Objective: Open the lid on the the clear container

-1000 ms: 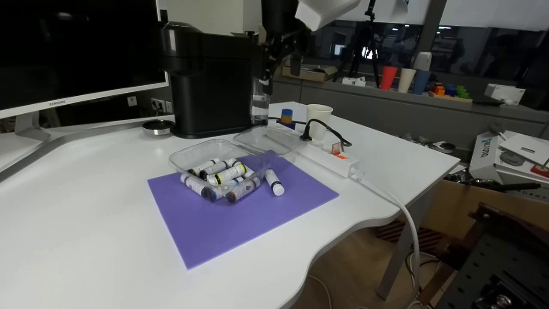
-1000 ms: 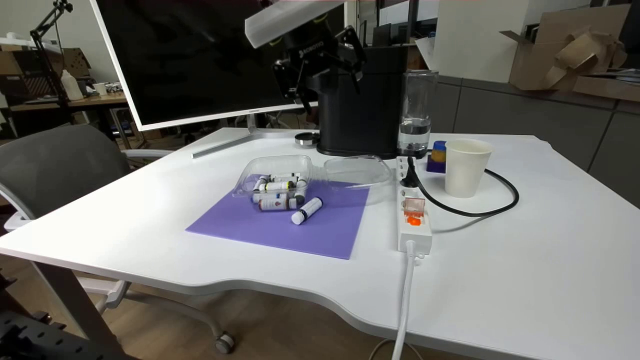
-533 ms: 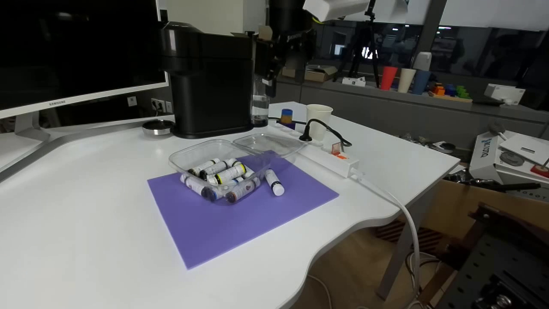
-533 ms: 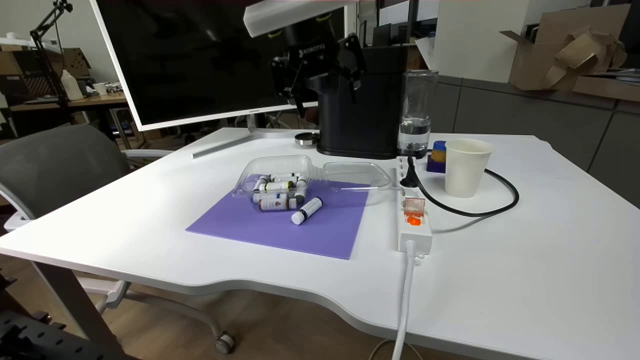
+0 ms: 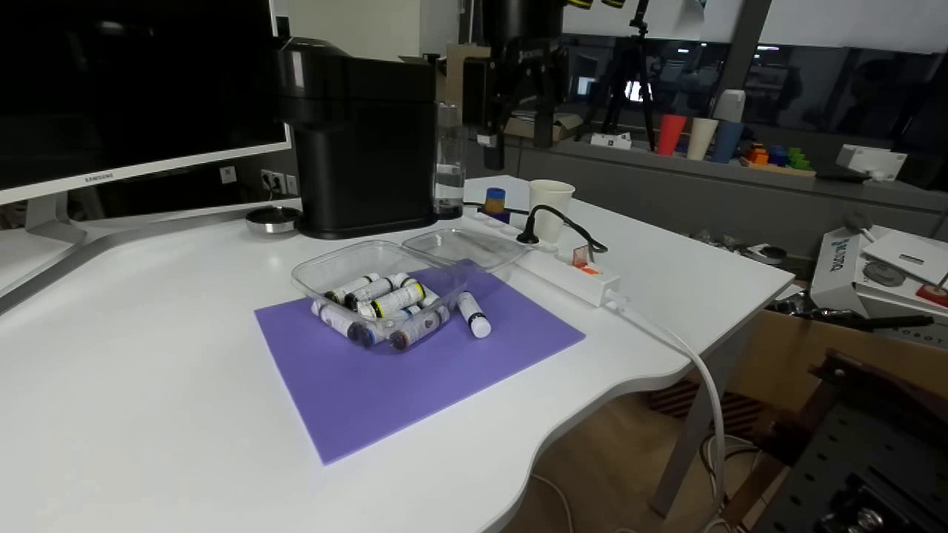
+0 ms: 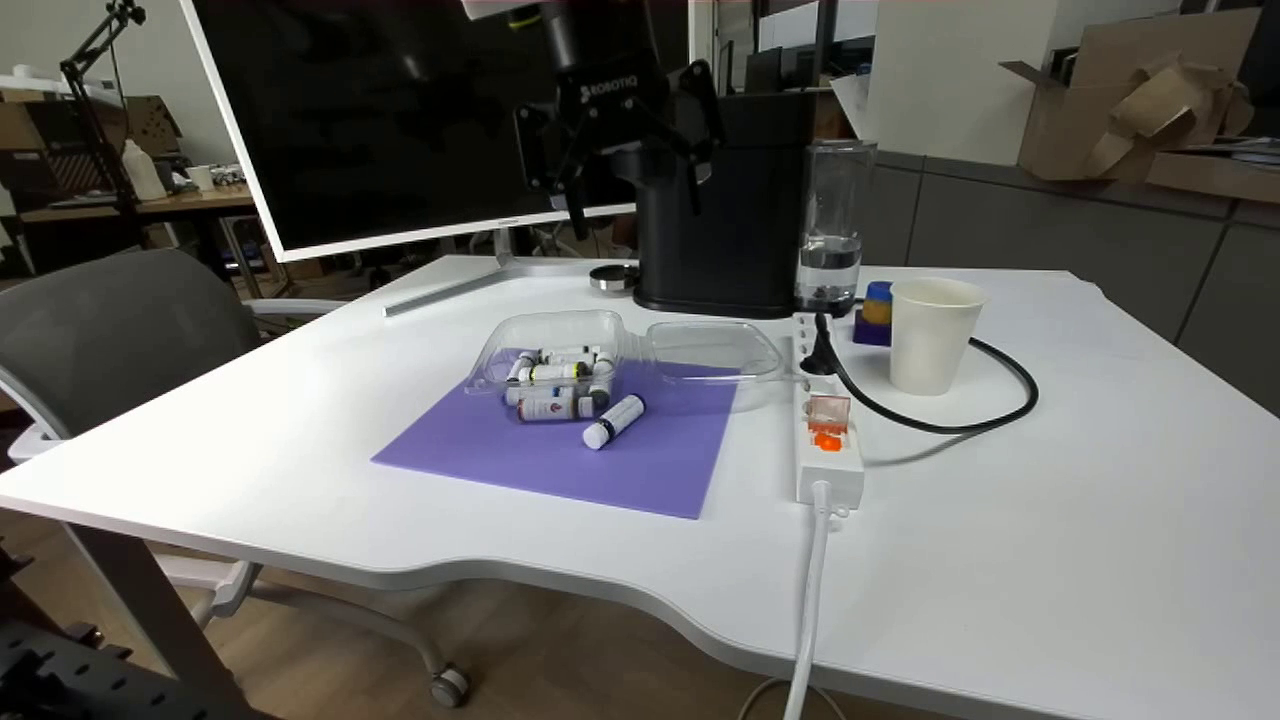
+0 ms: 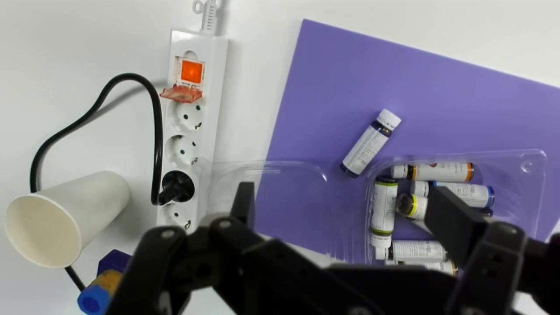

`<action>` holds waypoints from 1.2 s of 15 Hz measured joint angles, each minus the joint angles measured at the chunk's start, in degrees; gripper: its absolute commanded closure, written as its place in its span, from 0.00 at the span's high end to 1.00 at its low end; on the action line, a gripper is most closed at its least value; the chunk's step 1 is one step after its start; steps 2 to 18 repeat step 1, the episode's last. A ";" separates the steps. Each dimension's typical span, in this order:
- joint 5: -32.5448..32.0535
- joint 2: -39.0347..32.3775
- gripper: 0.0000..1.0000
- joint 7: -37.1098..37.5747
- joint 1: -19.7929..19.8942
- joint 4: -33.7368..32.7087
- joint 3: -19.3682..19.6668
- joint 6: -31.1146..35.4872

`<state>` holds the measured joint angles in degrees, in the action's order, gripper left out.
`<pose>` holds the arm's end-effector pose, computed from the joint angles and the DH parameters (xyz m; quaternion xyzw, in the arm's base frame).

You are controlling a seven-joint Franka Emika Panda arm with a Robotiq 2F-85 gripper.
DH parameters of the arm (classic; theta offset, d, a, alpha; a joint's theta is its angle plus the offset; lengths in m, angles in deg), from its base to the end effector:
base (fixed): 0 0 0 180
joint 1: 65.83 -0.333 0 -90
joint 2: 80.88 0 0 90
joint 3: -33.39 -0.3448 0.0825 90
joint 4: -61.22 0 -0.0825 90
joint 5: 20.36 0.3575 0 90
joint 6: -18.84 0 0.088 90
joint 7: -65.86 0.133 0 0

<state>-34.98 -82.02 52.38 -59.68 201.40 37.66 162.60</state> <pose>0.4628 -0.0871 0.3196 0.9885 0.1275 0.0044 0.0808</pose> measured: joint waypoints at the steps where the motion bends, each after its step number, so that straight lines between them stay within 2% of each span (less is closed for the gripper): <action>1: -0.01 0.12 1.00 -0.59 0.00 0.22 0.04 -0.78; 18: -0.01 0.12 1.00 -0.59 0.00 0.22 0.04 -0.78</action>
